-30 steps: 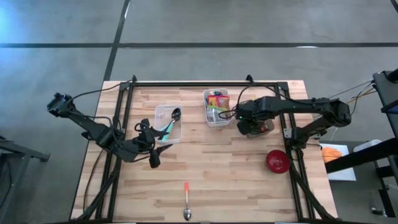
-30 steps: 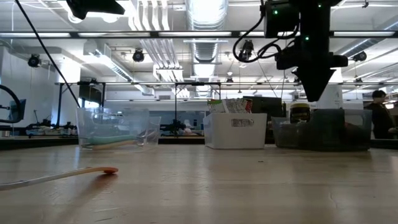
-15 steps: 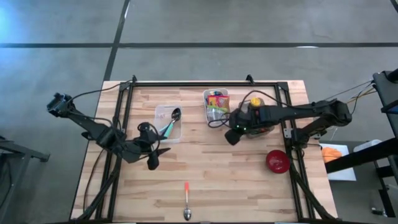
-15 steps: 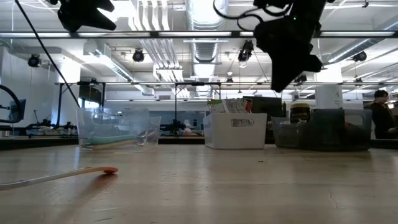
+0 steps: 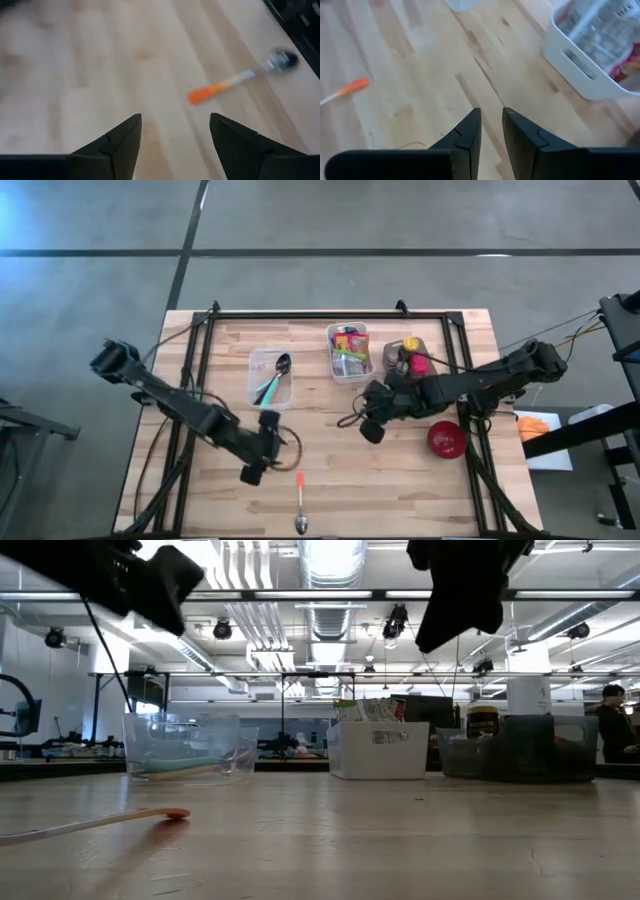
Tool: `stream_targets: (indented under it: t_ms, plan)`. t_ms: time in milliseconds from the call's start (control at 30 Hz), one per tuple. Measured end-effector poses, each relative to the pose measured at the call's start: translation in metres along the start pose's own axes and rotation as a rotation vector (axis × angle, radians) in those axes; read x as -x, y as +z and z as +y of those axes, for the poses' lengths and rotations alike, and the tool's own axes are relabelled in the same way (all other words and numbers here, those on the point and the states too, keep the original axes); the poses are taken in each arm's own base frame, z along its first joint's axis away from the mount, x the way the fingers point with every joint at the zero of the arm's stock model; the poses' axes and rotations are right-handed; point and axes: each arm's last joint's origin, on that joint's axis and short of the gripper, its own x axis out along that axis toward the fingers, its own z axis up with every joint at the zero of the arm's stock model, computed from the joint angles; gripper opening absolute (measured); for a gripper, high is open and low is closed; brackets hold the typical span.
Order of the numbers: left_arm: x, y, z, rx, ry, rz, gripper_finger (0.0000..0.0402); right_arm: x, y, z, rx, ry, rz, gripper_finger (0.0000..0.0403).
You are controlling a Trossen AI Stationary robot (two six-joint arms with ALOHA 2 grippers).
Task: Pick & Place Food Item
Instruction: Put the orange spoon into the transparent bin
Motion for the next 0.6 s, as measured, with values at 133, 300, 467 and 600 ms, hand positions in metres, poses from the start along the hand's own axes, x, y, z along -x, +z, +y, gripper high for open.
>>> stream_targets:
  t_ms: [133,300,467,600]
  plan:
    - [-0.025,0.002,-0.009,-0.108,-0.106,0.063,0.0238,0.003,-0.004,0.012,0.042,0.03,-0.052,0.0077]
    - [-0.049,0.005,-0.014,-0.238,-0.111,0.113,0.0238,0.002,-0.011,0.025,0.1,0.018,-0.108,0.0077]
    - [-0.073,0.001,-0.021,-0.385,-0.155,0.173,0.0238,-0.006,-0.019,0.032,0.134,-0.007,-0.097,0.0077]
    - [-0.087,-0.001,-0.023,-0.465,-0.165,0.201,0.0238,-0.019,-0.024,0.034,0.153,-0.034,-0.067,0.0077]
